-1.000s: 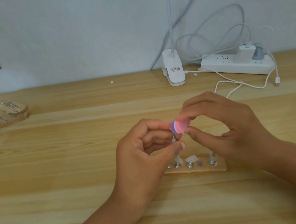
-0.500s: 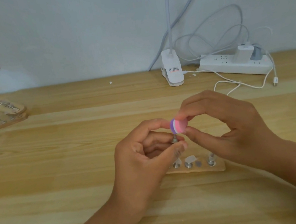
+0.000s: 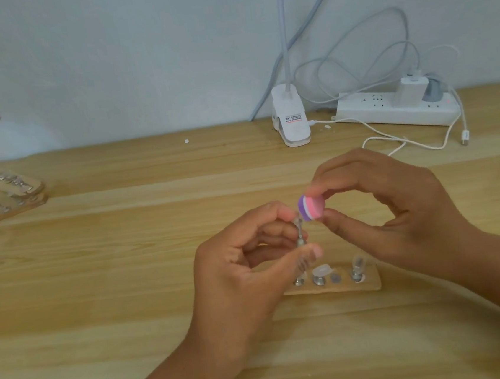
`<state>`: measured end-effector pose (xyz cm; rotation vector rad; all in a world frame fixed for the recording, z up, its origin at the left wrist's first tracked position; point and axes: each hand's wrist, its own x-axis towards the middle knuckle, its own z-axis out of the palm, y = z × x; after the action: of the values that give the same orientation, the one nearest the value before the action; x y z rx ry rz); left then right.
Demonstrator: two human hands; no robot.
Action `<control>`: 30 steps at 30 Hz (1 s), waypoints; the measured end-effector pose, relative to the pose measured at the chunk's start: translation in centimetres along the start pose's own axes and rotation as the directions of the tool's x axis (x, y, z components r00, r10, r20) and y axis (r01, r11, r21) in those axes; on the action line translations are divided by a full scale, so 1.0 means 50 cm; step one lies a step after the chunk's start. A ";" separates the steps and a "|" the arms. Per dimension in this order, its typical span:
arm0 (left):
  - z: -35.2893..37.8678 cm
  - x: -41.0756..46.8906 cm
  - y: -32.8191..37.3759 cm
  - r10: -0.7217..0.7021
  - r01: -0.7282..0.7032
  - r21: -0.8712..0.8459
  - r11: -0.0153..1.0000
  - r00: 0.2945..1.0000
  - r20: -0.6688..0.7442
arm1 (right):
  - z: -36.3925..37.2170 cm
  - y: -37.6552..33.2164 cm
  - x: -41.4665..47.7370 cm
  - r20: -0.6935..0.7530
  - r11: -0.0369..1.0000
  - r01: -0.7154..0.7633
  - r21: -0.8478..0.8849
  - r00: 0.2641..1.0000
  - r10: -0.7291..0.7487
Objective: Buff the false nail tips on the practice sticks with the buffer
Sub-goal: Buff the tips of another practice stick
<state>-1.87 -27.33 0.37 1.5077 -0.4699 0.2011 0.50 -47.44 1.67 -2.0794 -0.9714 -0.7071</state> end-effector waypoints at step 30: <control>0.001 -0.004 0.010 0.017 -0.014 -0.073 0.997 0.999 0.051 | 0.008 -0.004 0.000 -0.028 0.973 0.209 -0.101 0.977 -0.212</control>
<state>-2.29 -27.33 0.74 1.4414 -0.5251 0.1561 0.41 -47.04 1.49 -2.0563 -1.1681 -0.9166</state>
